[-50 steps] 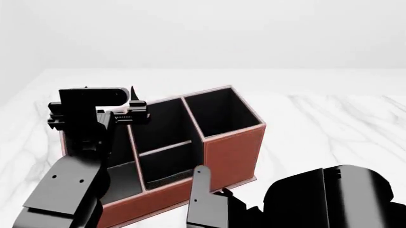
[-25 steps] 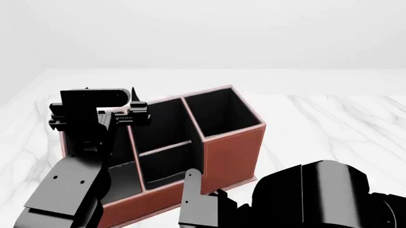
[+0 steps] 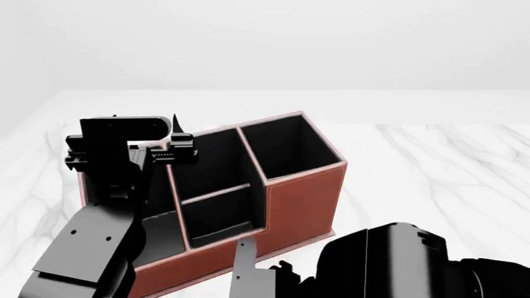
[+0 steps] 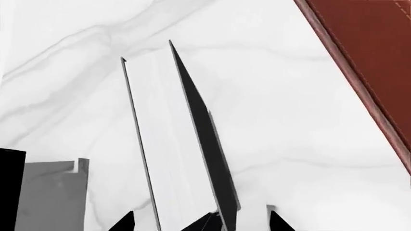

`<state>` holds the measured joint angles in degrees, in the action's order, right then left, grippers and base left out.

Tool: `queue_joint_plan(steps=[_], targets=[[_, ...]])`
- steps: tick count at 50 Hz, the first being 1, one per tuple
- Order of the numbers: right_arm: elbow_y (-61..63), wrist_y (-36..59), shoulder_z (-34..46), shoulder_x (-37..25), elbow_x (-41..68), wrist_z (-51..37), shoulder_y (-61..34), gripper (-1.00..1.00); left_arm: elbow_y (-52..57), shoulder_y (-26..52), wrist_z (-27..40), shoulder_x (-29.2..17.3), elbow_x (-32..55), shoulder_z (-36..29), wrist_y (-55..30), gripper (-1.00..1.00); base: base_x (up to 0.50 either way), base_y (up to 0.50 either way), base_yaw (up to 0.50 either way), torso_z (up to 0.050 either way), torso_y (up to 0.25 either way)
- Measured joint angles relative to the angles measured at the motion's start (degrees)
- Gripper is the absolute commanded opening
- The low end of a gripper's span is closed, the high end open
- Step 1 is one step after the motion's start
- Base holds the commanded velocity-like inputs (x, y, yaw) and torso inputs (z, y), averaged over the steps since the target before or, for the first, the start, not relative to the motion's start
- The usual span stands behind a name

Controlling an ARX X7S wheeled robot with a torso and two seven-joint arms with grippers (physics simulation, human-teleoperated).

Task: Pick up the book and place it in the right compartment of the caddy.

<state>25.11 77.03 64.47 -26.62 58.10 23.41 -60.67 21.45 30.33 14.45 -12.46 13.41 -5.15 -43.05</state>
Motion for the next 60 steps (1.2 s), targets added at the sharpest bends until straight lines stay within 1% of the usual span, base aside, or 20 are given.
queue_joint_plan(steps=[15, 16, 33, 43, 46, 50, 60], targets=[[-1.27, -1.32, 4.44, 0.7, -2.36, 1.07, 0.65, 1.0, -0.04, -0.07, 0.33, -0.18, 0.33, -0.36, 0.22, 1.0, 0.0, 0.0, 0.0, 0.0, 0.0], [-1.32, -1.42, 4.68, 0.71, -2.5, 1.13, 0.67, -1.0, -0.03, -0.07, 0.35, -0.2, 0.36, -0.37, 0.23, 1.0, 0.0, 0.0, 0.0, 0.0, 0.0], [-1.09, -3.84, 6.16, 0.04, -5.16, -0.55, 0.88, -1.0, -0.47, -0.22, 0.63, -0.51, 0.74, -0.42, 0.82, 1.0, 0.0, 0.0, 0.0, 0.0, 0.0], [1.46, -3.07, 4.15, -1.26, -3.97, -3.82, 1.14, -1.0, -0.42, -0.36, 0.84, -0.69, 1.02, -0.43, 0.96, 1.0, 0.0, 0.0, 0.0, 0.0, 0.0], [3.37, -2.14, 2.15, -2.01, -2.2, -5.77, 1.15, -1.0, -0.35, -0.38, 0.92, -0.76, 1.11, -0.38, 0.96, 1.0, 0.0, 0.0, 0.0, 0.0, 0.0], [5.71, 0.22, -2.24, -3.15, 3.17, -10.45, 1.12, -1.0, -0.21, -0.39, 1.02, -0.87, 1.23, -0.36, 0.91, 1.0, 0.0, 0.0, 0.0, 0.0, 0.0], [8.52, 4.46, -11.96, -5.81, 20.04, -24.27, -0.82, -1.0, 0.02, -0.36, 1.24, -1.06, 1.57, -0.31, 0.87, 1.0, 0.0, 0.0, 0.0, 0.0, 0.0]])
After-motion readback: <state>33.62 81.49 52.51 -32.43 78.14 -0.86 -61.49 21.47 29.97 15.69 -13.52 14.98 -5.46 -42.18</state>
